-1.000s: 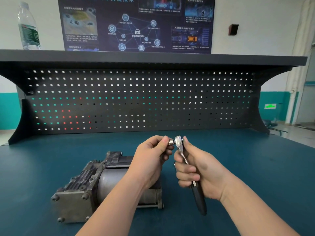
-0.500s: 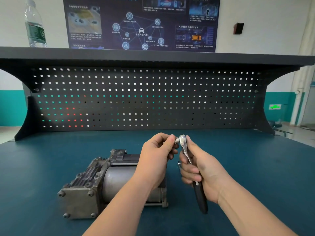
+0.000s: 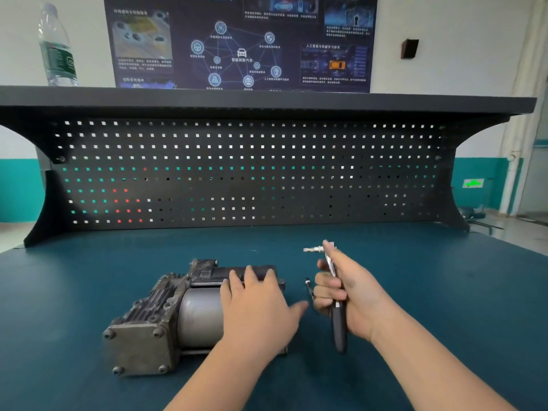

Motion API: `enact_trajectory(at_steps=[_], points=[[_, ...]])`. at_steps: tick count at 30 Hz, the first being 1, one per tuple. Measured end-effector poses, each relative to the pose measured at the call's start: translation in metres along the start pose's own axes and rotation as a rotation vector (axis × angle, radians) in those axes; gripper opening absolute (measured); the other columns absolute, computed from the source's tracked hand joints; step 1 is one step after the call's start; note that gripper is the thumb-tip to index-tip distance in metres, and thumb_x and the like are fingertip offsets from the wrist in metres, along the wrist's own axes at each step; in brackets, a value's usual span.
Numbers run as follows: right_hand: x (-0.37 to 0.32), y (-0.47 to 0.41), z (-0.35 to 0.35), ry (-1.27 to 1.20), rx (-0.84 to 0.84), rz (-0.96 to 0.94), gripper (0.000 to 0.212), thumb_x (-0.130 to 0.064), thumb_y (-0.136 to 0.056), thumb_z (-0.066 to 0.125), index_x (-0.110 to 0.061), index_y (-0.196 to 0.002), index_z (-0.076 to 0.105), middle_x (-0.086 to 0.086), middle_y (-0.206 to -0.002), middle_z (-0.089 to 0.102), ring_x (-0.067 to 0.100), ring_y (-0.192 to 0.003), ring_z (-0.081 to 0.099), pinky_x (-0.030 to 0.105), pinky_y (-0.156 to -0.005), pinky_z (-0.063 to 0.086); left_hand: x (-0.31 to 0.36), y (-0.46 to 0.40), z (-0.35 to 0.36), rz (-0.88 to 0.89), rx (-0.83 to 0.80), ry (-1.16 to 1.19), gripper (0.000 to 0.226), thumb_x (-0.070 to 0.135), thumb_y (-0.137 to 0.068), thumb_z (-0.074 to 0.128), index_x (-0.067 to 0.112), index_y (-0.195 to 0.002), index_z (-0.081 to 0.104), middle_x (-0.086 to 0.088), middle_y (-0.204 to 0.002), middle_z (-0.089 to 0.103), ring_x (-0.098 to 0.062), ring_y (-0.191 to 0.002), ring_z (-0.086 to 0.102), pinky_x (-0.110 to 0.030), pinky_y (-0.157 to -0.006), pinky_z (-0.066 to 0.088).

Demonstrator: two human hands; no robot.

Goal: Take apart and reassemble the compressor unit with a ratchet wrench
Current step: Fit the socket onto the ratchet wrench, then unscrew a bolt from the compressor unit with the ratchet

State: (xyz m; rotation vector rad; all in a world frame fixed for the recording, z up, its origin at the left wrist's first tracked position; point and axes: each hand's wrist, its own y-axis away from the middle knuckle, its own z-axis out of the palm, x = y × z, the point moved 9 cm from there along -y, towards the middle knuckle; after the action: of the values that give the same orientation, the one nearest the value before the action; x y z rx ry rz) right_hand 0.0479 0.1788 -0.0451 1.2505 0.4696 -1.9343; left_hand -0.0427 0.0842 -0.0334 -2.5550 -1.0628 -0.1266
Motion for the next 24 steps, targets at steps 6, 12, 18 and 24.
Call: enact_trajectory(at_steps=[6,12,18,24], points=[[0.003,-0.001,0.007,0.253,-0.046,-0.077,0.043,-0.055,-0.092,0.047,-0.013,-0.081,0.046,-0.004,-0.046,0.024,0.010,-0.035,0.020,0.022,-0.039,0.027,-0.007,-0.004,0.001,0.160,-0.110,-0.045,0.063,0.050,-0.089,0.044,0.027,-0.145,0.026,-0.011,-0.157,0.013,-0.029,-0.143,0.012,-0.044,-0.115,0.006],[0.006,0.005,0.032,0.517,-0.223,-0.203,0.047,-0.055,-0.094,0.038,-0.011,-0.077,0.045,-0.003,-0.046,0.026,0.012,-0.037,0.021,0.022,-0.042,0.030,-0.062,0.008,-0.021,0.423,-0.294,0.199,0.061,0.036,-0.088,0.059,0.055,-0.134,0.024,0.019,-0.154,0.006,-0.002,-0.143,-0.005,-0.033,-0.117,-0.006],[0.013,0.025,0.056,1.019,-0.358,-0.429,0.021,-0.036,-0.095,0.053,-0.022,-0.080,0.051,-0.012,-0.057,0.040,0.007,-0.051,0.033,0.023,-0.054,0.030,-0.137,0.008,-0.033,0.369,-0.498,0.386,0.054,0.034,-0.084,0.068,0.067,-0.117,0.043,0.043,-0.141,0.010,0.002,-0.140,-0.013,-0.039,-0.117,-0.001],[0.039,0.040,0.094,1.578,-0.435,-0.603,0.023,-0.060,-0.083,0.054,-0.037,-0.088,0.053,-0.014,-0.077,0.060,0.005,-0.069,0.050,0.029,-0.065,0.042,-0.133,0.000,-0.028,0.333,-0.484,0.586,0.033,0.060,-0.076,0.062,0.057,-0.109,0.061,0.043,-0.135,0.032,0.002,-0.140,-0.011,-0.042,-0.116,-0.003]])
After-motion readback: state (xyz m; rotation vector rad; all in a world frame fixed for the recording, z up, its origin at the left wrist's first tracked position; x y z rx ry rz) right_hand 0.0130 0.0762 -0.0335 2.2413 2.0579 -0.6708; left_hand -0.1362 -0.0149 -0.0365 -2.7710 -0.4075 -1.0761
